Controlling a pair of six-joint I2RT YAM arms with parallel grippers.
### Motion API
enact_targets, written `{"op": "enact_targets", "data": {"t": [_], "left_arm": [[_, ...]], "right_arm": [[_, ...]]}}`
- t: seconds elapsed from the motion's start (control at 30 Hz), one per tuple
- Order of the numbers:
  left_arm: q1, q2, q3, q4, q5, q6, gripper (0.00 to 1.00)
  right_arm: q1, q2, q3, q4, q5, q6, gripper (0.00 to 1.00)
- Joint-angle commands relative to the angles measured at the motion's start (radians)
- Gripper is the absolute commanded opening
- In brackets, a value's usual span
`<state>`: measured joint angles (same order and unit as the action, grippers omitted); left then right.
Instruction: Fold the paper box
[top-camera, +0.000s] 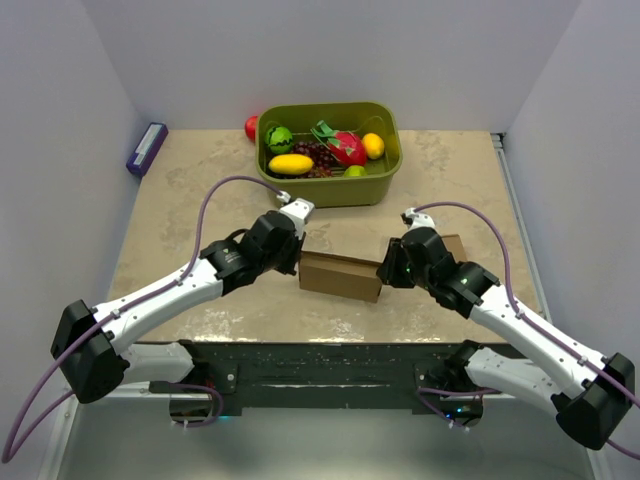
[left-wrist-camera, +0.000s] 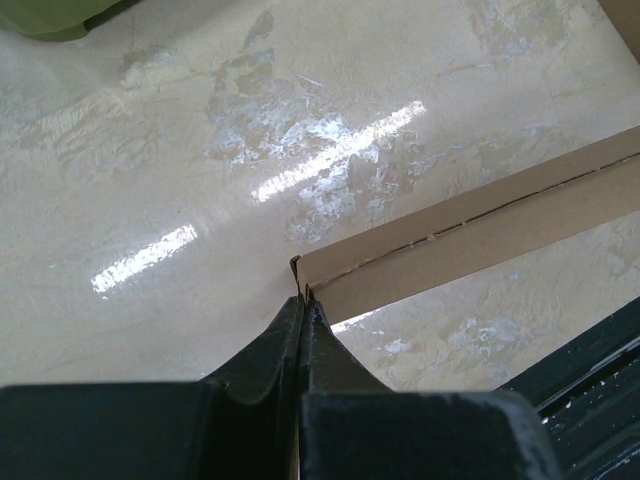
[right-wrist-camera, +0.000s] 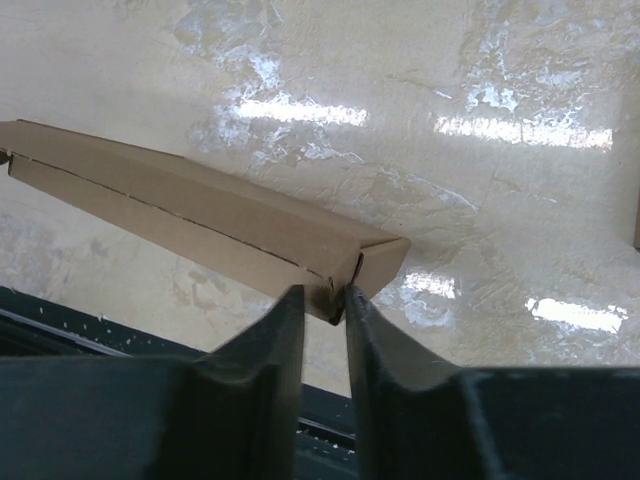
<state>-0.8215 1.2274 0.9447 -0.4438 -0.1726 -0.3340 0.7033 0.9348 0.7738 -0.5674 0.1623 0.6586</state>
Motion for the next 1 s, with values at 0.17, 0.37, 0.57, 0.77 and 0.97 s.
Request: {"op": "enact_targets", "data": {"t": [0.17,0.37,0.57,0.77,0.97], "left_arm": [[-0.010,-0.026,0.006,0.031,0.044,0.093,0.00],[-0.010,-0.031,0.008,0.033,0.042,0.089,0.00],[-0.010,-0.029,0.016,0.036,0.044,0.082,0.00],[-0.010,-0.020,0.028,0.030,0.038,0.072,0.00],[-0.010,-0.002,0.069,0.024,0.030,0.015,0.00]], "right_arm": [[0.010,-0.024,0.045,-0.002,0.028,0.024,0.43],[0.009,-0.016,0.024,0.011,0.020,0.030,0.46],[0.010,-0.005,-0.004,0.009,0.043,0.024,0.41],[0.010,-0.001,-0.028,0.015,0.042,0.026,0.22],[0.012,0.006,-0.039,0.003,0.063,0.021,0.14]]}}
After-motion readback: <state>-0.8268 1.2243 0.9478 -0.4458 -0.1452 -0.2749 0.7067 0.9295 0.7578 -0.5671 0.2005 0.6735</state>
